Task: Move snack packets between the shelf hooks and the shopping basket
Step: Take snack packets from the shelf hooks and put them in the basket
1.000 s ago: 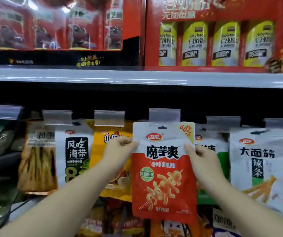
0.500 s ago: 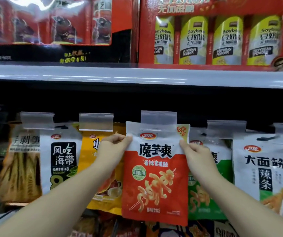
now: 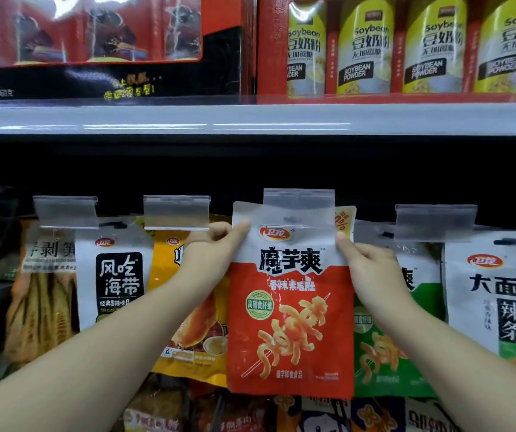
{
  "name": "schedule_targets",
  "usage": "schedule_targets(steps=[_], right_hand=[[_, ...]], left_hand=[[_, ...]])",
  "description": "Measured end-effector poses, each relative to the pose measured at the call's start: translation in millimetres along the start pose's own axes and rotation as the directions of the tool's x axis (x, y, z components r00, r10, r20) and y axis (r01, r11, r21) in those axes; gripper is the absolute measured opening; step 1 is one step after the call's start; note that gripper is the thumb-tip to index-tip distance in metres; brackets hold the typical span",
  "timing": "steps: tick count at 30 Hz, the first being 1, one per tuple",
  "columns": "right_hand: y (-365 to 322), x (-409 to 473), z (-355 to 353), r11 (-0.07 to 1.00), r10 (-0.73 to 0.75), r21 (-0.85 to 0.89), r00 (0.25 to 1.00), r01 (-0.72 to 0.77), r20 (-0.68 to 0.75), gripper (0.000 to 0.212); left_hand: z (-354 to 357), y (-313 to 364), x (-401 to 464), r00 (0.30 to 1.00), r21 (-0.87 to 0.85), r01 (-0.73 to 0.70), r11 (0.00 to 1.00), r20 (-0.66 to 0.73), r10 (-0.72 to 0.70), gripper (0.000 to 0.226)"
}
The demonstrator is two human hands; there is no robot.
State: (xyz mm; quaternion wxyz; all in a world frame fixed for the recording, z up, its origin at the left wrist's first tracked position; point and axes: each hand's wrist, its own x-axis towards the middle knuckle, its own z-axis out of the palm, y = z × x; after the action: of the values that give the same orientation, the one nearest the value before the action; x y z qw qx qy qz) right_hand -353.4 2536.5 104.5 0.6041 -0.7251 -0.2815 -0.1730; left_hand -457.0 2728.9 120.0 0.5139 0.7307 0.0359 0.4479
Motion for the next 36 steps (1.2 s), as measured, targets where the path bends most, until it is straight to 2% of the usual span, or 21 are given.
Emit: schedule_targets(steps=[6,10,15,17,20,23,27,31,36], right_hand=[[0,2,-2,0.999,0.006,0.037,1.000,-0.006,-0.002,0.087],[1,0,-5,0.992,0.042,0.119,0.998,-0.046,0.042,0.064],[2,1,-6,0.987,0.098,0.121,0.994,-0.103,0.045,0.059],[5,6,-4,0.992,0.121,0.044,0.992,-0.122,0.030,0.056],[8,20,4,0.978,0.132,-0.161,0.991,-0.131,-0.001,0.048],[6,33,10,0.936,0.130,-0.324,0.991,-0.136,-0.040,0.030],[11,43,13,0.909,0.163,-0.378,0.984,-0.176,-0.067,0.016],[13,47,12,0.888,0.158,-0.426,0.985,-0.174,-0.074,0.020],[8,36,13,0.821,0.062,-0.564,0.996,-0.087,-0.063,0.022]], left_hand=[[2,-2,4,1.000,0.003,0.016,1.000,0.002,-0.016,0.077],[3,-4,5,0.999,-0.052,0.050,0.997,-0.002,-0.050,0.046],[8,-1,6,1.000,0.001,0.021,1.000,0.007,-0.021,0.045],[12,0,11,0.999,0.118,0.042,0.992,-0.038,-0.038,0.043],[15,-4,25,0.991,0.373,0.095,0.923,-0.124,-0.052,0.034],[16,-8,36,0.987,0.495,0.146,0.857,-0.125,-0.096,0.021],[20,-14,43,0.991,0.546,0.132,0.827,-0.095,-0.096,0.019],[24,-18,44,0.998,0.566,0.068,0.822,-0.041,-0.054,0.031],[19,-16,43,0.998,0.661,0.023,0.750,-0.063,0.024,0.028]])
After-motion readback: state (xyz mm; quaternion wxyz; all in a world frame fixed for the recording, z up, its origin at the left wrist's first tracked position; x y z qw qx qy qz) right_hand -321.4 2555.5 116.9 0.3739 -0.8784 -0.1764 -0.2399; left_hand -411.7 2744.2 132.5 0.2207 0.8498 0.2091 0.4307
